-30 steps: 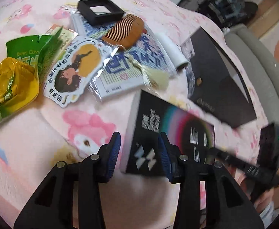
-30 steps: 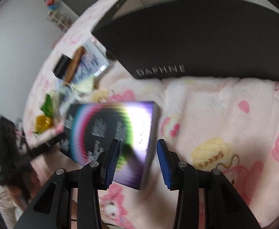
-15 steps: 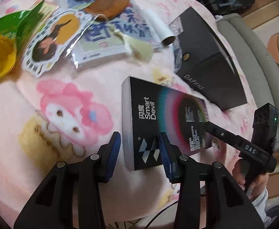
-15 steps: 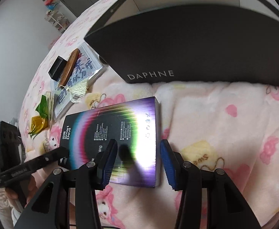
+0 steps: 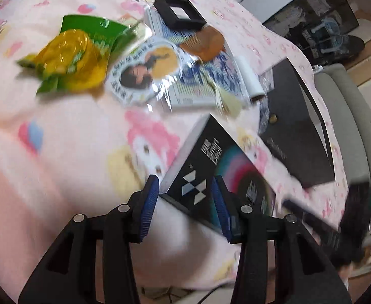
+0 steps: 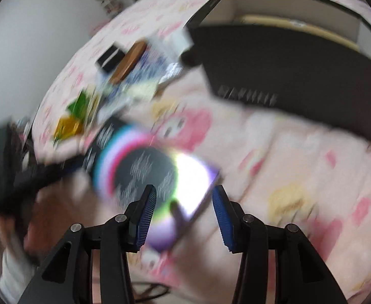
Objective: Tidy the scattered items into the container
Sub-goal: 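Lift the Smart Devil box with the right gripper and turn it upright, then carry the Smart Devil box with the right gripper over the DAPHNE box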
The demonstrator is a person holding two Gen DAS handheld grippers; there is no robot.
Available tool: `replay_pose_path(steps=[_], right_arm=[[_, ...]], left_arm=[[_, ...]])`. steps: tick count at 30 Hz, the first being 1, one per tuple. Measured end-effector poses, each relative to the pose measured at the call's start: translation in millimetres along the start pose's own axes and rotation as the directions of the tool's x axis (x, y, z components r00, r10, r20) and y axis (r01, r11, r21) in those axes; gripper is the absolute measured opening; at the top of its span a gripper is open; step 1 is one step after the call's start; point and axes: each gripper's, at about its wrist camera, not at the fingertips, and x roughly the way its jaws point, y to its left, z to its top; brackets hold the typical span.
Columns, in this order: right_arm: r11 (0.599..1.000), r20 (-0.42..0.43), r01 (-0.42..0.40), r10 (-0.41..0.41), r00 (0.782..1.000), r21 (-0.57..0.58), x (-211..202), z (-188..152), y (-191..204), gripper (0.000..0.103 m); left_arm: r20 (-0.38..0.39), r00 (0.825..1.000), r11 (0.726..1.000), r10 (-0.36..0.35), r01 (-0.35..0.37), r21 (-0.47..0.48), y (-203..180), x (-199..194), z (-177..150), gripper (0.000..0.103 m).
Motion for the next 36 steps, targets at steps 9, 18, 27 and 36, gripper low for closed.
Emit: replay_pose_path(steps=[9,18,27,36], right_arm=[[1.000,-0.051,-0.018,0.018,0.999,-0.006,33,9,-9,0.043],[0.988,-0.116,-0.154,0.153,0.981,-0.004,16,-27,-1,0.043],[0.978,-0.133,-0.207,0.206,0.969,0.008,56,-9,-3,0.047],[0.978,-0.118,-0.210,0.208,0.971,-0.003,48,-29,10,0.044]], left_arm=[[-0.028,1.000,1.000,0.006,-0.005,0.027,-22,13,-17,0.042],[-0.032,0.999,0.999,-0.013,0.014,0.039,-31,33,-8,0.041],[-0.127,0.991,0.997,-0.036,0.044,0.063,-32,53,-13,0.050],[-0.098,0.994,0.990,-0.037,0.050,0.132,-47,47,-19,0.057]])
